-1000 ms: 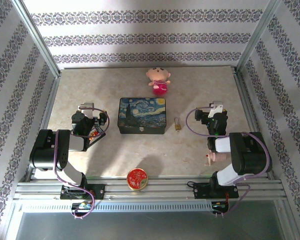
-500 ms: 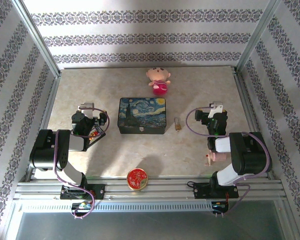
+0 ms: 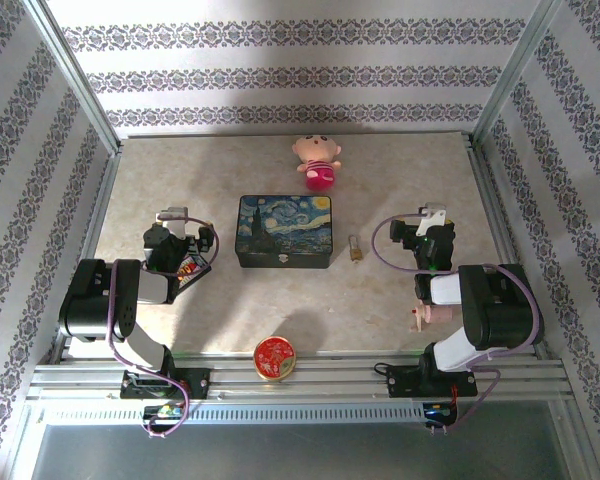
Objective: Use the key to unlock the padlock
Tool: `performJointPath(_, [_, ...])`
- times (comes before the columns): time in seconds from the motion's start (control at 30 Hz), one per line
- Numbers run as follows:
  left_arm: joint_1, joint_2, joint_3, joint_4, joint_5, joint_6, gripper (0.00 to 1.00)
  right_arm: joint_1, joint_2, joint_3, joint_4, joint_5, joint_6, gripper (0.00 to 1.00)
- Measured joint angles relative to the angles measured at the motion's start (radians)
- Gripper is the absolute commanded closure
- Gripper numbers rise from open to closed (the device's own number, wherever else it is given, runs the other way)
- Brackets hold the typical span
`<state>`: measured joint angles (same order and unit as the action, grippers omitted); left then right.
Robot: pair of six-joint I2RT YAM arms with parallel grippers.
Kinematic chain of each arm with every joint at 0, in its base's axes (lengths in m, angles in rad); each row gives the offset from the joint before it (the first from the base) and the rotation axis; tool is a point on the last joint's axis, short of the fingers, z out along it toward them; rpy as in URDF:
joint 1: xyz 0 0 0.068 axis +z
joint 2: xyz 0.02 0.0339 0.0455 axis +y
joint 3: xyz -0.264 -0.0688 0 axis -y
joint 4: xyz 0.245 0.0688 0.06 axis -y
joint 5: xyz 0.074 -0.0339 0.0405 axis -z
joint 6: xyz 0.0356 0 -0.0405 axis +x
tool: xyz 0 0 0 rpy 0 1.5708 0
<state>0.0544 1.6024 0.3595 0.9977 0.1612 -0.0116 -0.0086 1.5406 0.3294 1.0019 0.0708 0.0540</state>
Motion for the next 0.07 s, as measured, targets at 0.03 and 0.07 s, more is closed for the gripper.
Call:
performJointPath(0.03, [0.0,0.0,0.0,0.0,-0.007,-0.002,0.01,0.0,0.0,0.0,0.0,0.0,0.0,0.02])
performJointPath(0.07, [0.0,0.0,0.0,0.0,-0.01,-0.003,0.01,0.0,0.0,0.0,0.0,0.0,0.0,0.02])
